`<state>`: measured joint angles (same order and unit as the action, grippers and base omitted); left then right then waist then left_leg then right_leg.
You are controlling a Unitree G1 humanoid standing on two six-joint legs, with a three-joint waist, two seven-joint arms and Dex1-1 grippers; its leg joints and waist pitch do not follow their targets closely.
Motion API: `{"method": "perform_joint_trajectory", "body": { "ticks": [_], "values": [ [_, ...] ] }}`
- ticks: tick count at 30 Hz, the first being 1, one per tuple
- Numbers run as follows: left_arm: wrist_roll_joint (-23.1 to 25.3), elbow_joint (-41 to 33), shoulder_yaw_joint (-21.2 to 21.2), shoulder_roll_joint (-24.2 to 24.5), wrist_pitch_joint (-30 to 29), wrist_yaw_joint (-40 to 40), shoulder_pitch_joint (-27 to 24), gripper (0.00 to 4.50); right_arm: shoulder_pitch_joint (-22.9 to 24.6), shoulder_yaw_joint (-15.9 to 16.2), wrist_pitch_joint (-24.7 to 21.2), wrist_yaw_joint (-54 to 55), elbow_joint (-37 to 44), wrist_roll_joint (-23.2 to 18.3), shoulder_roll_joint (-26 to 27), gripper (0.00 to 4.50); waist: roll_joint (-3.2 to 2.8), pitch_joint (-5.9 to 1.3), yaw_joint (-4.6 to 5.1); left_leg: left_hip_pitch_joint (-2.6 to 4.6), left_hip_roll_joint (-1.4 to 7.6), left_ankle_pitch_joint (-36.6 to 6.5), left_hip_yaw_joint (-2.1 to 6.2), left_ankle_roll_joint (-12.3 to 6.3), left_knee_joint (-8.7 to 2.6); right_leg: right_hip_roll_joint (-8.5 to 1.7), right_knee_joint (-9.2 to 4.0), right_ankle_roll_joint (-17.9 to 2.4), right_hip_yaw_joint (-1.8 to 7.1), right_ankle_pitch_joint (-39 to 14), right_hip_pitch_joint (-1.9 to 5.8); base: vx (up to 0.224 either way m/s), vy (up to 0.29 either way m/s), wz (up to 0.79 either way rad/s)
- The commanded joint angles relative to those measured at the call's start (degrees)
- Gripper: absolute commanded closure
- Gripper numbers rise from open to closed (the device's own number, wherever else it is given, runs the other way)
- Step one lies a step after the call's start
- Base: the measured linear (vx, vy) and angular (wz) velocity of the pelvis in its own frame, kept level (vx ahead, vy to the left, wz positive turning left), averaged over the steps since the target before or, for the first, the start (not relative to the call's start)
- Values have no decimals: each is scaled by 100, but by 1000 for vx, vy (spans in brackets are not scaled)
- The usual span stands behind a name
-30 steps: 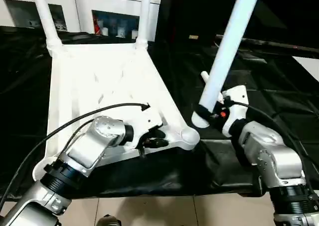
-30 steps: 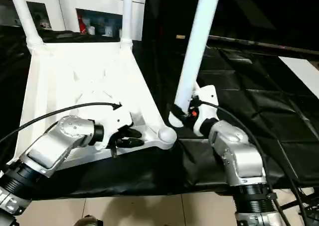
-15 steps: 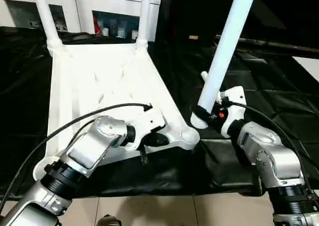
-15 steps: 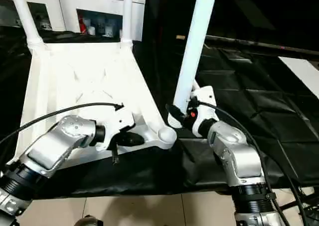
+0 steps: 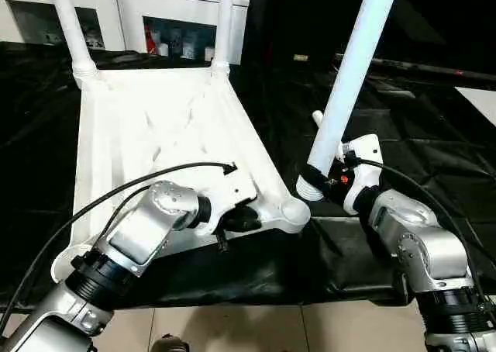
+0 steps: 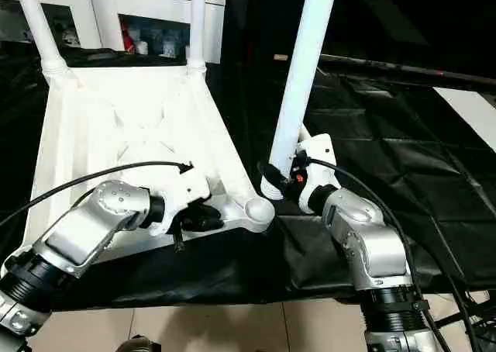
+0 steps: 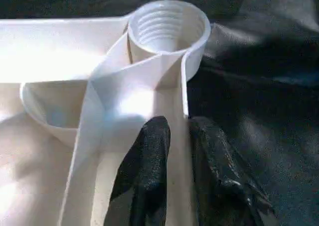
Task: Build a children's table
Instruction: Insert table leg to table base
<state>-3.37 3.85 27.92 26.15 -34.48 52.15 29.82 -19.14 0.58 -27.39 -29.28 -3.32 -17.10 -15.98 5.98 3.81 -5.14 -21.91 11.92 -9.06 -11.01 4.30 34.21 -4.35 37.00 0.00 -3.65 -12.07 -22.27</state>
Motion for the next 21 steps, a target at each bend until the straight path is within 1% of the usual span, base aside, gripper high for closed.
{"method": "perform_joint_trajectory", "body": {
  "ticks": [1, 4, 6, 8, 9, 10, 11, 13, 16, 17, 18, 19, 20, 21],
  "values": [
    [94, 29, 41, -4, 4, -24, 53, 359, 6, -4, -2, 6, 81, 53, -49, 257, -175, -407, -4, 164, 162, -1471, 106, 437, -426, -351, -498, -866, 275, -1022, 183, 0, 0, 0],
    [109, 54, 31, -9, 5, -10, 63, 359, -1, -1, 2, 3, 72, 49, -41, 257, -180, -402, -6, 162, 160, -1465, 104, 423, -428, -352, -500, -880, 276, -1028, 180, 0, 0, 0],
    [115, 68, 27, -16, 11, -14, 66, 388, -1, 3, 7, -1, 67, 53, -43, 257, -185, -403, -8, 167, 163, -1479, 105, 425, -429, -356, -505, -878, 276, -1049, 180, 0, 0, 0],
    [136, 121, 12, -16, 44, -6, 80, 405, -16, 6, 27, -3, 48, 57, -38, 257, -190, -400, -4, 166, 162, -1515, 105, 429, -431, -354, -508, -880, 275, -1081, 177, 0, 0, 0],
    [136, 127, 9, -15, 48, -4, 82, 405, -18, 5, 29, -2, 47, 56, -38, 257, -191, -399, -6, 164, 160, -1534, 107, 431, -431, -356, -514, -873, 276, -1116, 179, 0, 0, 0],
    [118, 138, -13, -13, 47, 6, 89, 427, -22, 3, 33, -4, 42, 53, -36, 257, -189, -397, -6, 161, 159, -1558, 111, 430, -435, -358, -520, -854, 275, -1178, 182, 0, 0, 0],
    [91, 137, -27, -3, 36, 41, 91, 427, -23, 3, 37, -3, 39, 52, -31, 257, -187, -400, -8, 160, 160, -1554, 110, 427, -432, -362, -520, -850, 276, -1190, 182, 0, 0, 0],
    [66, 130, -28, 17, 23, 92, 89, 443, -17, 4, 43, -4, 38, 49, -27, 257, -192, -393, -7, 164, 158, -1584, 110, 415, -434, -360, -531, -836, 277, -1273, 172, 0, 0, 0],
    [130, 229, -37, 155, 83, 121, 26, 449, 23, 15, 92, 7, 10, 58, 9, 257, -213, -394, -15, 159, 155, -1638, 117, 409, -439, -367, -545, -809, 277, -1395, 168, 0, 0, 0],
    [159, 284, -81, 222, 119, 97, -12, 449, 35, 18, 113, 20, -8, 60, 35, 257, -216, -395, -19, 157, 154, -1639, 121, 405, -441, -368, -544, -807, 276, -1400, 170, 0, 0, 0],
    [171, 311, -123, 273, 132, 80, -41, 449, 43, 20, 125, 31, -19, 60, 55, 257, -231, -394, -21, 160, 154, -1665, 121, 404, -445, -368, -547, -811, 276, -1417, 161, 0, 0, 0],
    [189, 323, -236, 421, 147, 52, -122, 450, 53, 20, 153, 53, -45, 51, 106, 257, -240, -395, -12, 143, 150, -1675, 132, 406, -451, -370, -537, -813, 270, -1439, 175, 0, 0, 0],
    [188, 292, -305, 515, 142, 43, -181, 450, 62, 23, 168, 62, -54, 45, 133, 257, -235, -388, 0, 130, 148, -1683, 134, 403, -460, -368, -542, -800, 268, -1482, 180, 0, 0, 0],
    [186, 283, -316, 529, 140, 41, -192, 450, 65, 23, 170, 63, -54, 44, 137, 257, -232, -388, -7, 128, 147, -1698, 142, 407, -465, -373, -542, -790, 262, -1538, 185, 0, 0, 0]
  ]
}}
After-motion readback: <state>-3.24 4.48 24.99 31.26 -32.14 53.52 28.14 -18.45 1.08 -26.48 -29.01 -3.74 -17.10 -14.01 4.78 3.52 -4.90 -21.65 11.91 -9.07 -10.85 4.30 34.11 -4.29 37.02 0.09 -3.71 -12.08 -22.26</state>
